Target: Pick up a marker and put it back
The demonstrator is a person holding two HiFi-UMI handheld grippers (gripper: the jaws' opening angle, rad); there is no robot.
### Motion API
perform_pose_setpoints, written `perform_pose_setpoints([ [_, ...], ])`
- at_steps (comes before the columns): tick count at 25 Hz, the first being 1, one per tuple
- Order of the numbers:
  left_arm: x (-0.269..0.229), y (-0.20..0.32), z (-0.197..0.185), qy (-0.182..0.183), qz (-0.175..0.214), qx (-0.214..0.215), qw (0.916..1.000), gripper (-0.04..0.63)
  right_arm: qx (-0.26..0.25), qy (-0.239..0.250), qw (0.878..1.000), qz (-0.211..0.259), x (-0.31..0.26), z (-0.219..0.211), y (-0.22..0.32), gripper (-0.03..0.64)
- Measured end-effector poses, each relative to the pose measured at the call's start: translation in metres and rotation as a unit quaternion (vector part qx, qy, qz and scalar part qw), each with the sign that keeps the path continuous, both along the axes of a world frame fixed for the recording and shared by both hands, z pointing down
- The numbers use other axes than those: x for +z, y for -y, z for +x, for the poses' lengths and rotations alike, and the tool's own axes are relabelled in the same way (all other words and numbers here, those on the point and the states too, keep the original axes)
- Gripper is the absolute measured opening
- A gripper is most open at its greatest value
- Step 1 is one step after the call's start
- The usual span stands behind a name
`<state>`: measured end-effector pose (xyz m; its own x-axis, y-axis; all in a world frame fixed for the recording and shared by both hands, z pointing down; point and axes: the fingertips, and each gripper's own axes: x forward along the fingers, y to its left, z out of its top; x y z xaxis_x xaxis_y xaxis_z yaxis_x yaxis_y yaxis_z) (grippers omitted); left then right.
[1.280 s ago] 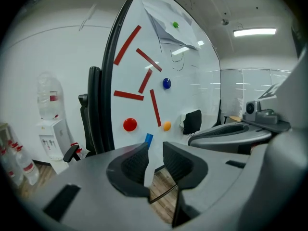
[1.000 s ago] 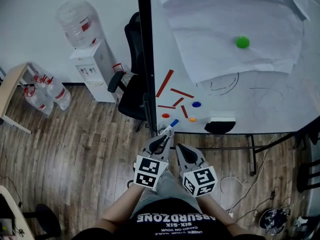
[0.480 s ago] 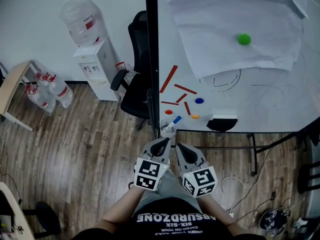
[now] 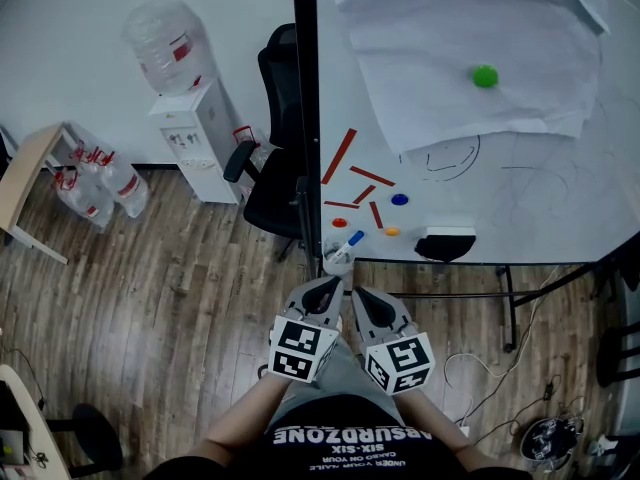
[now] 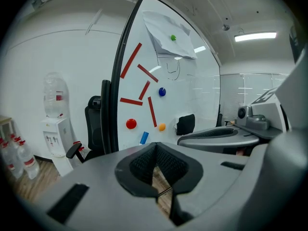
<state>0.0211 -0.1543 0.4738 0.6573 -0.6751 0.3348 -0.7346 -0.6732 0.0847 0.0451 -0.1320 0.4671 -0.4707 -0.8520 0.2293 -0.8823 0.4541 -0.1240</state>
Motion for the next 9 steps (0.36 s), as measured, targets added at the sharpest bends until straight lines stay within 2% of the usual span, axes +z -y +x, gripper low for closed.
perform_pose_setpoints([
  [9, -0.0003, -0.004, -0.0024, -0.003, 0.001, 0.0, 1.0, 0.008, 0.009, 0.0, 1.0, 0.008, -0.0022, 0.0019, -0.0018, -0.003],
])
